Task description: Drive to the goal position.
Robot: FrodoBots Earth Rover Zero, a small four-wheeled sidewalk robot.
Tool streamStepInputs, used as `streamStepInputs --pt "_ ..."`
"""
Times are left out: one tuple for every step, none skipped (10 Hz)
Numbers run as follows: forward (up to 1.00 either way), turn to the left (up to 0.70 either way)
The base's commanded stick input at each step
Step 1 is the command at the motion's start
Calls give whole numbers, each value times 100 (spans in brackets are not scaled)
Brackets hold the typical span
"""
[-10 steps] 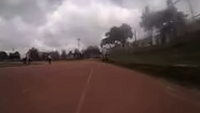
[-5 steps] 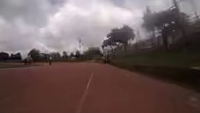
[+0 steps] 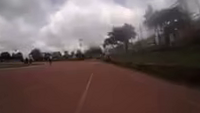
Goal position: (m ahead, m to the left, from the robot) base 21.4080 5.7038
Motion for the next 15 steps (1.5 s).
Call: streamStepInputs --pt "85 1" --pt "85 1" --pt "85 1" --pt "85 1" --pt "85 1" --pt "85 1" --pt "85 1" --pt "85 1" --pt "85 1" --pt "85 1" --pt "85 1" --pt "85 1" --pt "85 1" --pt "85 1" --pt "85 1"
